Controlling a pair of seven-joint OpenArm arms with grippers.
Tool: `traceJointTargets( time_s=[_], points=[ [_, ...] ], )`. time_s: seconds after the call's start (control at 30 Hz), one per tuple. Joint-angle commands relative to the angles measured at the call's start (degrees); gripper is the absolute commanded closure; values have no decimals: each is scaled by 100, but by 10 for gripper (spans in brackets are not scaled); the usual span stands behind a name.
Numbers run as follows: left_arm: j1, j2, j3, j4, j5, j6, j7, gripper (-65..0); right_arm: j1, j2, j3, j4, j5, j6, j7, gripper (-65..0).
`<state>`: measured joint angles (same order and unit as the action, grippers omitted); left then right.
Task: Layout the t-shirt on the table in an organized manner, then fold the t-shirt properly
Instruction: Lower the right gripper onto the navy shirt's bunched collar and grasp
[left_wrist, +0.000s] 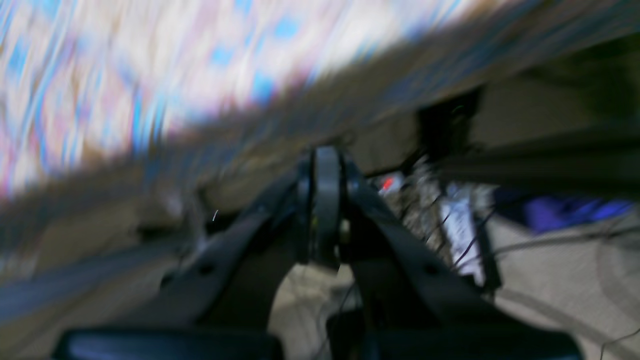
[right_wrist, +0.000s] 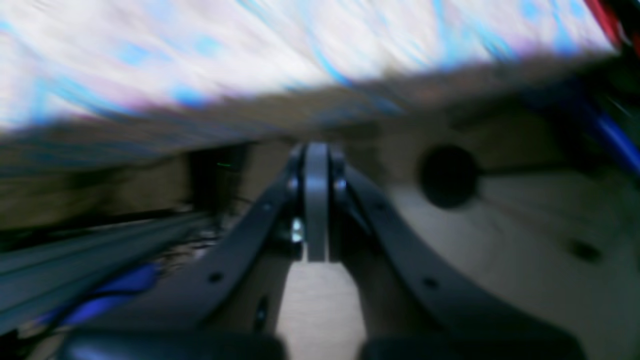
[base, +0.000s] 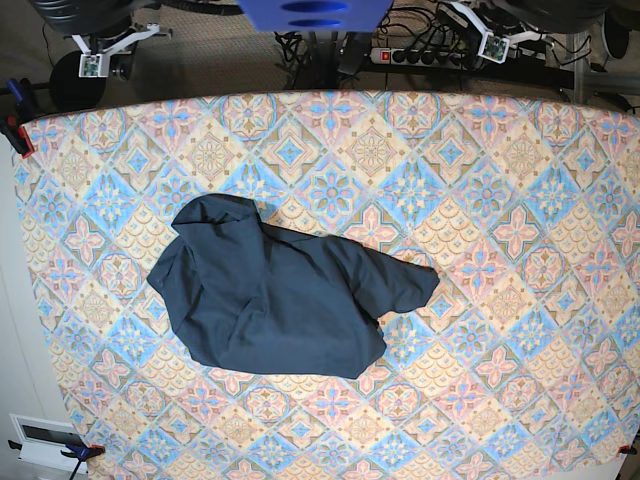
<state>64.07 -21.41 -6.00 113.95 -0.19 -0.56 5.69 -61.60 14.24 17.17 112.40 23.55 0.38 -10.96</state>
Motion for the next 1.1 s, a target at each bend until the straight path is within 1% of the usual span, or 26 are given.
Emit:
traceJointTargets(
  time_s=[0.0, 0.1, 0.2, 0.27, 0.37, 0.43, 0.5, 0.57, 0.63, 0.73, 0.87, 0.9, 1.07],
  points=[
    [15, -35, -46, 99, -3, 60, 6, -2, -112, 40, 55, 79, -3, -60, -86, 0],
    [-240, -35, -46, 161, -3, 60, 6, -2, -59, 40, 28, 140, -12, -51, -394, 0],
    [-504, -9, -46, 170, -12, 60, 6, -2, 398, 49, 11, 211, -12, -51, -482, 0],
    [-697, 35, -37, 170, -39, 60, 6, -2, 697, 49, -77, 228, -12, -51, -649, 0],
    [-979, 141, -46, 170, -513, 60, 15, -3, 1110, 49, -288, 246, -12, -51, -965, 0],
    [-1269, 141, -46, 179, -997, 60, 297, -8, 1435, 49, -482, 246, -12, -51, -1168, 0],
    [-1638, 141, -46, 249, -1480, 60, 833, -26, 1743, 49, -684, 255, -12, -51, -1326, 0],
    [-2025, 141, -46, 302, -1964, 60, 1519, -47, 2024, 49, -912, 263, -12, -51, -1467, 0],
    [-2271, 141, -55, 337, -2395, 60, 1949, -59, 2261, 49, -1141, 263, -12, -51, -1554, 0],
    [-2544, 141, -55, 337, -2781, 60, 2125, -60, 2710, 49, -1475, 263, -12, -51, -1757, 0],
    [-2711, 141, -46, 337, -3010, 60, 2134, -62, 3272, 49, -1809, 255, -12, -51, -2099, -4],
    [-2737, 141, -46, 337, -3072, 60, 2134, -64, 3387, 49, -1853, 246, -12, -51, -2135, -14],
    [-2763, 132, -46, 337, -3309, 60, 2143, -65, 3730, 49, -1888, 193, -3, -51, -2258, -125]
  ],
)
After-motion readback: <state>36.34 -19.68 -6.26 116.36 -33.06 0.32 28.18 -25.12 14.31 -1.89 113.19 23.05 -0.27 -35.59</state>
